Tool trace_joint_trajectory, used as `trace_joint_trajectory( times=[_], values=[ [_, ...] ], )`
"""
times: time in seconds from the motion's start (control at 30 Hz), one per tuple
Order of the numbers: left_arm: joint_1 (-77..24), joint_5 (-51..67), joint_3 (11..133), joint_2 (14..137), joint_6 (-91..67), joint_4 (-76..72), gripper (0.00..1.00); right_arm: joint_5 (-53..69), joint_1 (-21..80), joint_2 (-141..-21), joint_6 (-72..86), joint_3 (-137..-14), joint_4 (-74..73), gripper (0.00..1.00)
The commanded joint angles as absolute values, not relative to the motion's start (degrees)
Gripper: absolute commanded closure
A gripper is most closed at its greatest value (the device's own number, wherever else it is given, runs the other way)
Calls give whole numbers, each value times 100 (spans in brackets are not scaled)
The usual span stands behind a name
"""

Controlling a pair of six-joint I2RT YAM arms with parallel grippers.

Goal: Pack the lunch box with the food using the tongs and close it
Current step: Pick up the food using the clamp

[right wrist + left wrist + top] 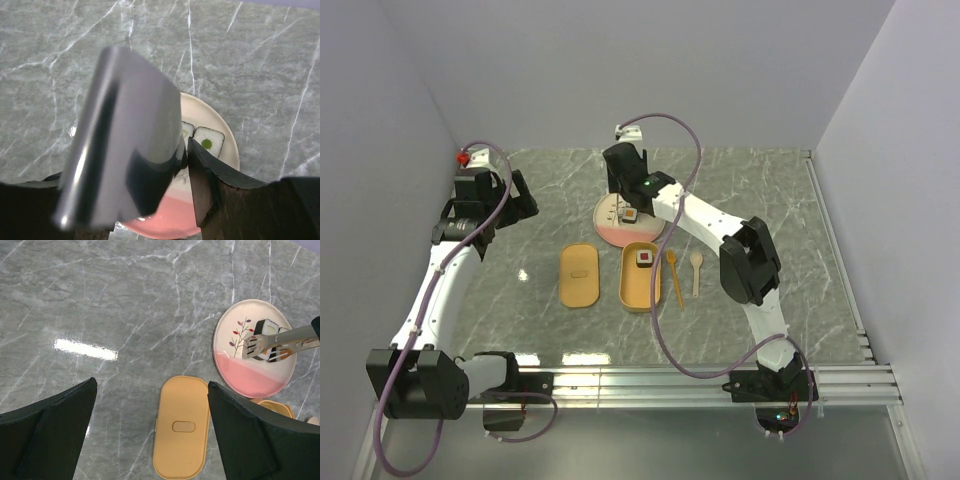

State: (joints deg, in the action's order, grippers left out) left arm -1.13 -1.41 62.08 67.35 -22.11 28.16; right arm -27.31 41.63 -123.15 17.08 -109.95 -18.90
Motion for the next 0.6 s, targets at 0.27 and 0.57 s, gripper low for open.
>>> trace_joint_trajectory(
  times=[0.27, 0.57],
  values=[
    [-132, -229, 6293, 6732, -2118, 2690, 1, -2909, 4140, -12454, 1679, -11470, -1977, 58],
    [-132, -211, 6275, 6706, -2127, 2672, 1, -2944, 4131, -12358, 1617, -11478, -1986, 73]
  ],
)
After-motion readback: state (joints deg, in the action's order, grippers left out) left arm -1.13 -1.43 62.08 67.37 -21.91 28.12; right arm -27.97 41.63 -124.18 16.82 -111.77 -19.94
